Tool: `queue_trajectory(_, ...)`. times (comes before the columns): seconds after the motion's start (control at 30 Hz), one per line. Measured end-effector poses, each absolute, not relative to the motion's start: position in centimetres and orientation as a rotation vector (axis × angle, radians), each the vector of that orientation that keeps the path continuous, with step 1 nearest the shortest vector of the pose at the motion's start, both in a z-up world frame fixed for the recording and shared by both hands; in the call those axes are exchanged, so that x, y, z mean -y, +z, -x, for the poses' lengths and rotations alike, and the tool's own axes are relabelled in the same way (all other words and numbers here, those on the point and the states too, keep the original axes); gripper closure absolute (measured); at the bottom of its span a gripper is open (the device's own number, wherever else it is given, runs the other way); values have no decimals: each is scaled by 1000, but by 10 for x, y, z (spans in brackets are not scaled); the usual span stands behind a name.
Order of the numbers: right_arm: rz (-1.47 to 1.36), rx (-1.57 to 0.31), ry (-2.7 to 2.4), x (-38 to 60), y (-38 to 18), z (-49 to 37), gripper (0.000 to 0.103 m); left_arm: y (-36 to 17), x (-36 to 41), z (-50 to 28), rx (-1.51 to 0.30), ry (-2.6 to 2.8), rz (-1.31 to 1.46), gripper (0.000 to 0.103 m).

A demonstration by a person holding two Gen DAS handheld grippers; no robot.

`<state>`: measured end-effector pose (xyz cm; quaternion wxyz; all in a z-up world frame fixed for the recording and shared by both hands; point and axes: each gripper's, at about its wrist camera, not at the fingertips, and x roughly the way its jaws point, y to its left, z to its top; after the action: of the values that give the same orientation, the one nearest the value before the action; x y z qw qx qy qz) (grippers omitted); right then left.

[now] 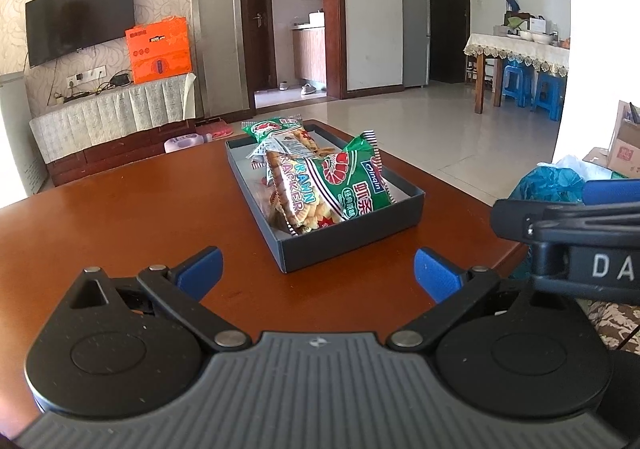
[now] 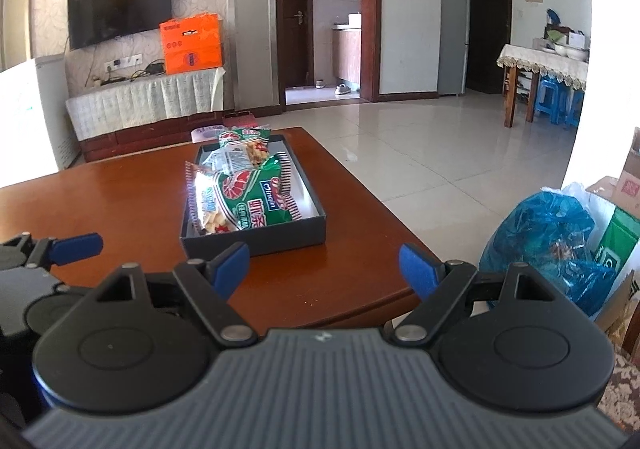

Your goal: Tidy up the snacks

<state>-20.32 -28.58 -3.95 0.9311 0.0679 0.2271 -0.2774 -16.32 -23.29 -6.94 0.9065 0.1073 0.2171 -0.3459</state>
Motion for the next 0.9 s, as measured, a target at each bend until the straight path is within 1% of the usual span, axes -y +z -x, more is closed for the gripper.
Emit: queue_trajectory(0.9,-123,-478,-521,284,-36,196,19,-68,230,165,-447,-731,-211,0)
